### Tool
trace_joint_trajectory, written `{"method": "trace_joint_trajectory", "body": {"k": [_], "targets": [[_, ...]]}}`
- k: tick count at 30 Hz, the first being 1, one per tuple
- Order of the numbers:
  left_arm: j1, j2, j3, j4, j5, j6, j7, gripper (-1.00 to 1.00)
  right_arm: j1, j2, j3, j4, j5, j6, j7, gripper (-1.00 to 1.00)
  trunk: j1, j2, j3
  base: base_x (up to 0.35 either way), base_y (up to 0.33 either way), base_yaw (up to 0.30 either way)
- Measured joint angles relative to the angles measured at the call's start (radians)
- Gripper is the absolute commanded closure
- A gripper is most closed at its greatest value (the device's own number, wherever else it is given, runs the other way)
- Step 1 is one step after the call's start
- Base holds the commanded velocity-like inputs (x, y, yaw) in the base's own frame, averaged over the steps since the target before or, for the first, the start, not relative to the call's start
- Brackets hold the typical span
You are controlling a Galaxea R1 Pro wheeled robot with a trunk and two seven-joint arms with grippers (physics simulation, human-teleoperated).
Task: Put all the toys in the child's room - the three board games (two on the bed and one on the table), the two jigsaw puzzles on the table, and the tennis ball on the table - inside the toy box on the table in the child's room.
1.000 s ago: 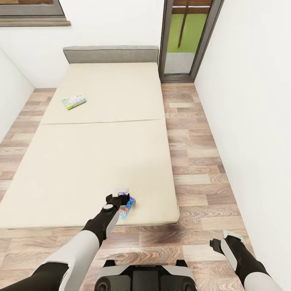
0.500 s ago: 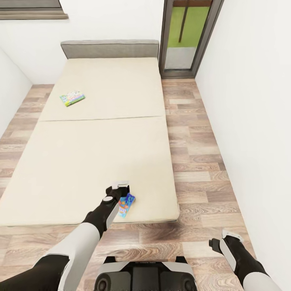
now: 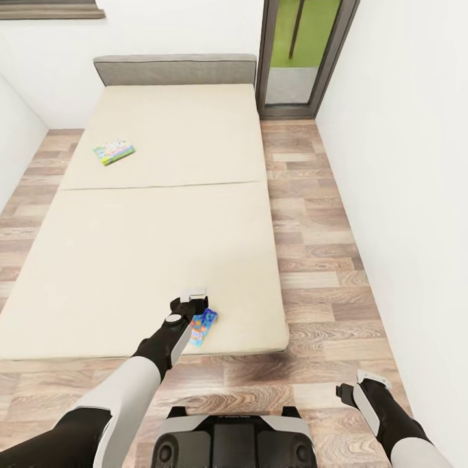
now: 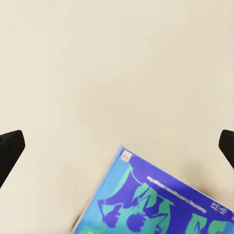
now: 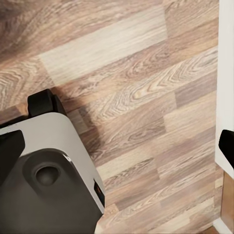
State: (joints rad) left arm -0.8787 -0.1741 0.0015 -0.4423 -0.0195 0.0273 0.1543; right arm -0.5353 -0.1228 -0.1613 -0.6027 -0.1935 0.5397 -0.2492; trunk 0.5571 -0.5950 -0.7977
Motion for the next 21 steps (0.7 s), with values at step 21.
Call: {"method": "trace_joint_trajectory", "body": {"k": [21], "targets": [[0.0,0.0,0.002,0.003,0.0,-0.04,-0.002,-1.0,0.0,-0.001,0.0,0.0,0.001,0.0,0.0,-1.0,0.0,0.0,-0.029,0.036,0.0,0.0]]}}
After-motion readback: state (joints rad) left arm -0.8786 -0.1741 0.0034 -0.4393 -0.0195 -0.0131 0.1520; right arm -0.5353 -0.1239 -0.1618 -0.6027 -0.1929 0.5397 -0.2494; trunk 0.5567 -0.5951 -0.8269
